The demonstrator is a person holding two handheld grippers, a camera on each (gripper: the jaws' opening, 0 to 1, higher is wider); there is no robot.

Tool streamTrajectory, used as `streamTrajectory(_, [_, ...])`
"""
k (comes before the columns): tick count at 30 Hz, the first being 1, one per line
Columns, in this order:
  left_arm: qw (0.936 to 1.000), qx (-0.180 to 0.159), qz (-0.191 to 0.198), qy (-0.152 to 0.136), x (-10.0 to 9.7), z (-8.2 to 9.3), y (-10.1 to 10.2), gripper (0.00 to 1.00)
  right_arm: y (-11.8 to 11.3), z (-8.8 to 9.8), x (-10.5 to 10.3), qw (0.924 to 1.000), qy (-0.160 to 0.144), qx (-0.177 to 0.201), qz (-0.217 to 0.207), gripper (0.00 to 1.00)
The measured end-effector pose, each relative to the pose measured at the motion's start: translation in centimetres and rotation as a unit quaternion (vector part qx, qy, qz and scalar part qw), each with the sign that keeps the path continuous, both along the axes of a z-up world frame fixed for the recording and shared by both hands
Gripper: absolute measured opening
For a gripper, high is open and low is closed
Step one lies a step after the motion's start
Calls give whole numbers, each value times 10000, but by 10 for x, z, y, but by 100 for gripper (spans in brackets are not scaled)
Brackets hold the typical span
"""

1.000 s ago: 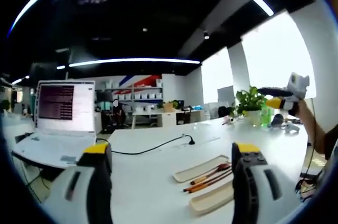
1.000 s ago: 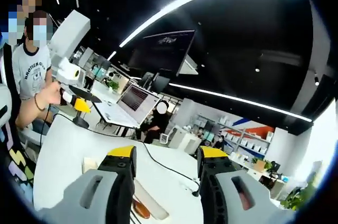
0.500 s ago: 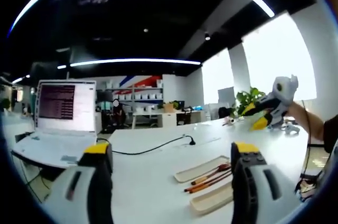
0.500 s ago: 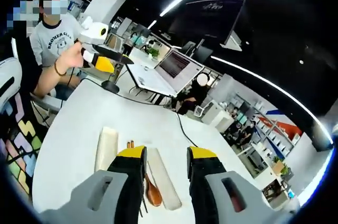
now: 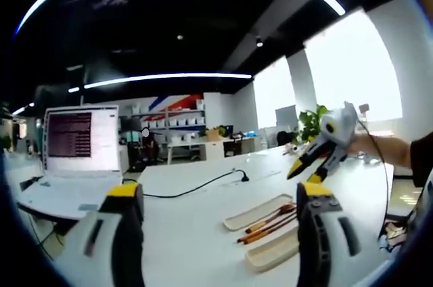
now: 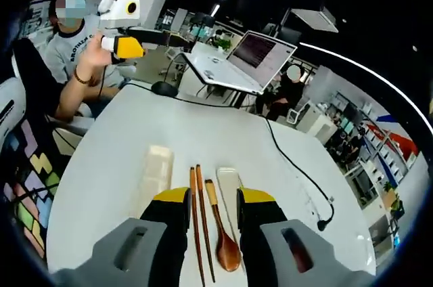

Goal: Arrange the utensils inside the cutlery case until each visible utensil rests in its matching compartment.

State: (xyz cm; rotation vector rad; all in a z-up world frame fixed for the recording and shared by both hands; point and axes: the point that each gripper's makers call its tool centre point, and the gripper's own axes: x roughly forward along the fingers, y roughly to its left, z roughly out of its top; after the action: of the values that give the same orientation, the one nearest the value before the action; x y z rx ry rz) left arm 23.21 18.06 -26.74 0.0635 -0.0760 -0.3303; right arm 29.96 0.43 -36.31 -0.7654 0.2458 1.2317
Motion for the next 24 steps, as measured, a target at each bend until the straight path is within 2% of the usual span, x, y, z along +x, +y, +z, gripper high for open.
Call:
streamTrajectory(1, [10000, 35, -30, -35, 0, 1, -1, 99, -1, -6, 5, 9999, 24, -102, -54, 27])
streamTrajectory(2, [9997, 19, -96, -209, -1, 7, -3, 99, 0, -8, 8, 9999, 3, -87, -72, 27])
streamTrajectory(4, [9995, -54, -146, -263, -4, 10, -5, 100, 1, -12, 11, 9999, 92, -110, -65, 27])
streamTrajectory(13, [9998, -19, -116, -169, -2, 6, -2, 100, 3, -37, 26, 9985, 169, -504, -154, 28])
streamTrajectory(19, [9998, -30, -94, -158, -1, 6, -1, 100, -4, -60, 34, 9967, 271, -745, -186, 24])
streamTrajectory(24, [9997, 29, -187, -148, -1, 5, -5, 100, -5, -71, 34, 9958, 393, -818, -141, 17])
